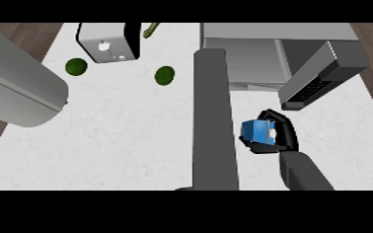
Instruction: Pick up the milk, place it into the microwave and close the microwave
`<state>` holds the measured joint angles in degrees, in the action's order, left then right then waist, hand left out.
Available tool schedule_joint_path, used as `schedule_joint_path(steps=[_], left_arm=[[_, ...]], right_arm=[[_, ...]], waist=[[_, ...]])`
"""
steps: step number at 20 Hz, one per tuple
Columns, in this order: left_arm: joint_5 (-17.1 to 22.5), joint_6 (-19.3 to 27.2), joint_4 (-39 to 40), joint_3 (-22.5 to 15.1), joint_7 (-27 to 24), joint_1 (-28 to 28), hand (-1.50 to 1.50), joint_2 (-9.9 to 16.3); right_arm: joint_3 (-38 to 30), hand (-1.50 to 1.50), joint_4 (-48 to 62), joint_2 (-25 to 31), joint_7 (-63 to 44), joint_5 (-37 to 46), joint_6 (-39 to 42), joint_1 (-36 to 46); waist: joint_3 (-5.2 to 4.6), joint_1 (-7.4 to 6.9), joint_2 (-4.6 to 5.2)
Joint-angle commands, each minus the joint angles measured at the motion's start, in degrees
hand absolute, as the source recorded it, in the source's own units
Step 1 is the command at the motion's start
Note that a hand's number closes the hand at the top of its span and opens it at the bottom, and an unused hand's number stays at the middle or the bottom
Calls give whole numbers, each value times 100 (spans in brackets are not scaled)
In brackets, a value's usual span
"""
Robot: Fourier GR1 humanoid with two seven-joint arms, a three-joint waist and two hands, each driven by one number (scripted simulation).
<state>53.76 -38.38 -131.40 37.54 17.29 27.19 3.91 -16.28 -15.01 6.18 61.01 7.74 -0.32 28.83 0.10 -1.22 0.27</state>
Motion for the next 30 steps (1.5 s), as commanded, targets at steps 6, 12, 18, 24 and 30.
schedule_joint_path(steps=[6,12,18,24,30], left_arm=[[424,-141,208,306,118,19,-150,312],[89,-99,561,191,124,-480,-150,363],[-151,-344,417,-15,139,-411,-150,89],[-210,-148,332,-122,108,-743,-150,94],[-189,-58,587,-170,189,-989,-150,294]], right_arm=[[-98,150,10,141,-408,-15,-490,1000],[-192,150,485,542,-935,35,-535,1691],[-172,150,648,713,-1355,124,-690,2240],[-65,150,753,1135,-1531,351,-1282,2394],[-97,150,835,1280,-1889,406,-1972,2701]], waist=[[-2,-38,9],[6,-140,86],[7,-262,109],[18,-440,204],[27,-587,296]])
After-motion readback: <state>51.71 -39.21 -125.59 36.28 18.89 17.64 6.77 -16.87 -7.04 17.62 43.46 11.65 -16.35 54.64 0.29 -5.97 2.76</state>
